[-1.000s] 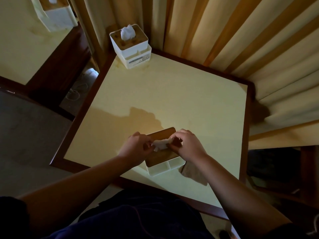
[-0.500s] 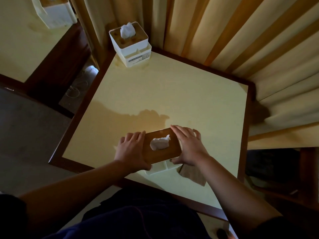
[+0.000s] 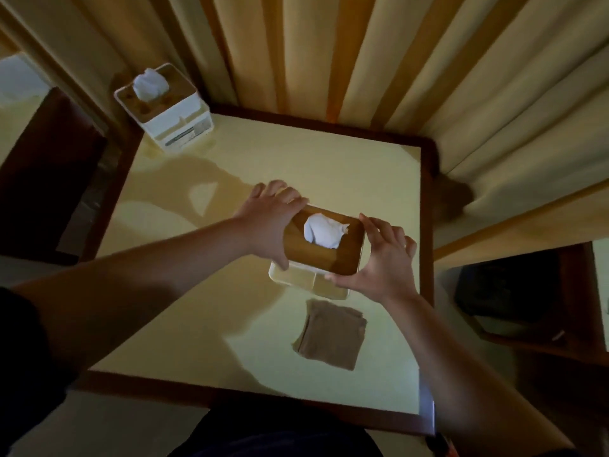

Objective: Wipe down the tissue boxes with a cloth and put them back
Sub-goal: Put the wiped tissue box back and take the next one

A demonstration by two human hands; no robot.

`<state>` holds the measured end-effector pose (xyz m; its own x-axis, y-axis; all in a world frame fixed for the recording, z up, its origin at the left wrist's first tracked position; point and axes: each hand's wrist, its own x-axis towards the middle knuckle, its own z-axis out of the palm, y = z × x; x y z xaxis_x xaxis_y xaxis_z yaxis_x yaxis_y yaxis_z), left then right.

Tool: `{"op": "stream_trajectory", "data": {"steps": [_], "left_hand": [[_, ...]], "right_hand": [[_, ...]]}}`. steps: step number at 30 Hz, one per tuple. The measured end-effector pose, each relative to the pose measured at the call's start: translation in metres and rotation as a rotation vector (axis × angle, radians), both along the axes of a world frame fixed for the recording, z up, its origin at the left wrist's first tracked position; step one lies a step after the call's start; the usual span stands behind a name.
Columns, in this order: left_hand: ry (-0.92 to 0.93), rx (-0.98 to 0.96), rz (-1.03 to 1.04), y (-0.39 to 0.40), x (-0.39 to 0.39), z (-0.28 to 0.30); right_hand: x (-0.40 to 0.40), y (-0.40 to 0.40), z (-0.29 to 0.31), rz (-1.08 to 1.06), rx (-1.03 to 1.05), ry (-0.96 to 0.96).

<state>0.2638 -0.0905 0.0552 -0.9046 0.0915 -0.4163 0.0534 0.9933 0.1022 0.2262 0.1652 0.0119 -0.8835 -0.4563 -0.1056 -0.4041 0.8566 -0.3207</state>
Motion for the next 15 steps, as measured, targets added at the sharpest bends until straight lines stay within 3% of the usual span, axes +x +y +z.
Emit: {"op": "stream_trajectory", "data": {"steps": [6,15], "left_hand": [[0.017,-0.135,-0.127,0.050,-0.130,-0.001],[0.029,-0.194,-0.145,0.096,-0.284,-0.022]], "right_hand": [[-0.084,0.026,0.001,-0.250,-0.089,-0.031],[-0.219,0.051,-0.029,-0.397,-0.108,-0.044]]}}
